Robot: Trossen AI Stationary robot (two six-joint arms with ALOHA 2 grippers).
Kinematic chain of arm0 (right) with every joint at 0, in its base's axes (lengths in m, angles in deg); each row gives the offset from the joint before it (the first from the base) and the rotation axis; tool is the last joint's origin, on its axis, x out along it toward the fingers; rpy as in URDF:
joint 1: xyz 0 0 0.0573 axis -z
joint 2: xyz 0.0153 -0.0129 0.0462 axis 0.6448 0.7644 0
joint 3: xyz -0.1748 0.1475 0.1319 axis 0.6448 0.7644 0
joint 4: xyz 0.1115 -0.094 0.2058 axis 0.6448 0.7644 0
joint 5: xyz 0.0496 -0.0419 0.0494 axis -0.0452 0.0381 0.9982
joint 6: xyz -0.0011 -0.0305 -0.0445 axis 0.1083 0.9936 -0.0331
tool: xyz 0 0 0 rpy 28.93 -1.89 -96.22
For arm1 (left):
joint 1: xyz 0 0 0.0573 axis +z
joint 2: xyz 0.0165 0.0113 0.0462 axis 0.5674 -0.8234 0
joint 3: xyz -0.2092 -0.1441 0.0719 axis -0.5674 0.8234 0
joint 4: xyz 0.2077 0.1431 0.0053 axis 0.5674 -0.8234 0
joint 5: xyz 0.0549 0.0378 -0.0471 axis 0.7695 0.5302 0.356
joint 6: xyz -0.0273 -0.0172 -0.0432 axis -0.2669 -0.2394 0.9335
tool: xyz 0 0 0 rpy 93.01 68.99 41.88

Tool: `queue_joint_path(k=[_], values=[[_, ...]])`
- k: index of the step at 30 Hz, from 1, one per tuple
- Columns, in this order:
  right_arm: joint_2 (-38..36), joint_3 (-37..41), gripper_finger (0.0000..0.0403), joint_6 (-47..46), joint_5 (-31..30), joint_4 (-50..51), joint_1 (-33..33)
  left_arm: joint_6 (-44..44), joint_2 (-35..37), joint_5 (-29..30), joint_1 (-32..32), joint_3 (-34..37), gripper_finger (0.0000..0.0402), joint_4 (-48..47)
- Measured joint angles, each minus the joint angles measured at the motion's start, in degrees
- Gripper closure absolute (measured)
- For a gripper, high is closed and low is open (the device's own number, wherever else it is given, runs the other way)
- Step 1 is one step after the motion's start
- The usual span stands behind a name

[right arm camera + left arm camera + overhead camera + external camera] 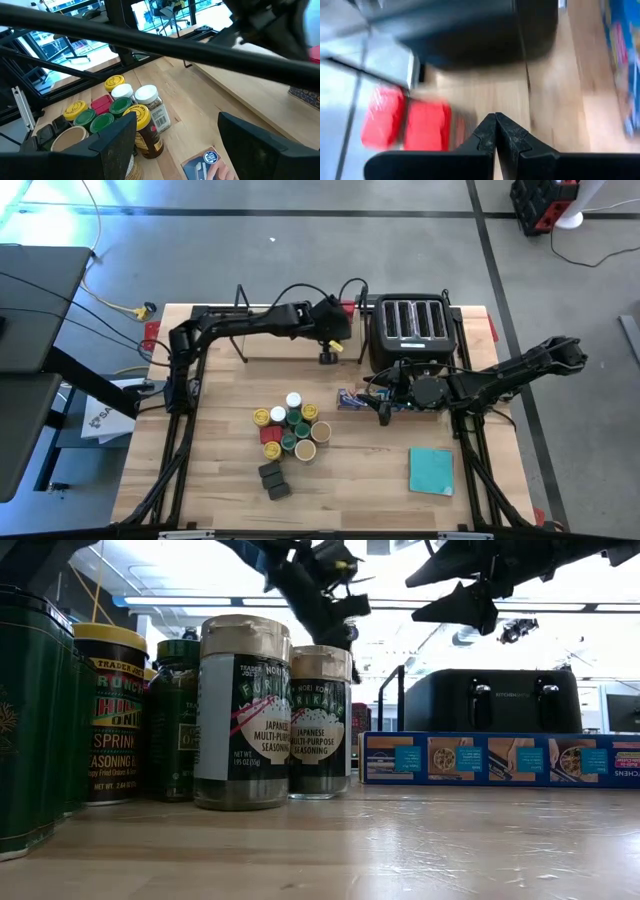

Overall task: Shelf spices
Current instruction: Put the top red seasoning can on the shelf aligned with the other red seasoning can

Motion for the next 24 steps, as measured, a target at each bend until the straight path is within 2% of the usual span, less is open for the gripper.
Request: queue_joint_path(k=[4,7,12,20,24], values=[[0.0,0.0,0.0128,-0.5,0.0,0.4,0.0,1.3,0.1,0.2,2.6,0.1,0.0401,-10.8],[0.0,0.0,0.0128,-0.4,0.0,0.4,0.0,2.6,-1.0,0.6,5.3,0.3,0.0401,-13.6],[0.0,0.0,0.0128,-0.3,-0.8,0.6,0.0,3.9,-2.7,-2.1,8.3,3.5,0.0401,-4.5],[0.0,0.0,0.0128,-0.4,-1.2,0.8,0.0,4.4,-4.6,-3.9,8.6,6.4,0.0401,8.6],[0.0,0.0,0.0128,-0.5,-1.2,1.0,0.0,5.5,-5.8,-3.9,8.6,6.5,0.0401,11.3]])
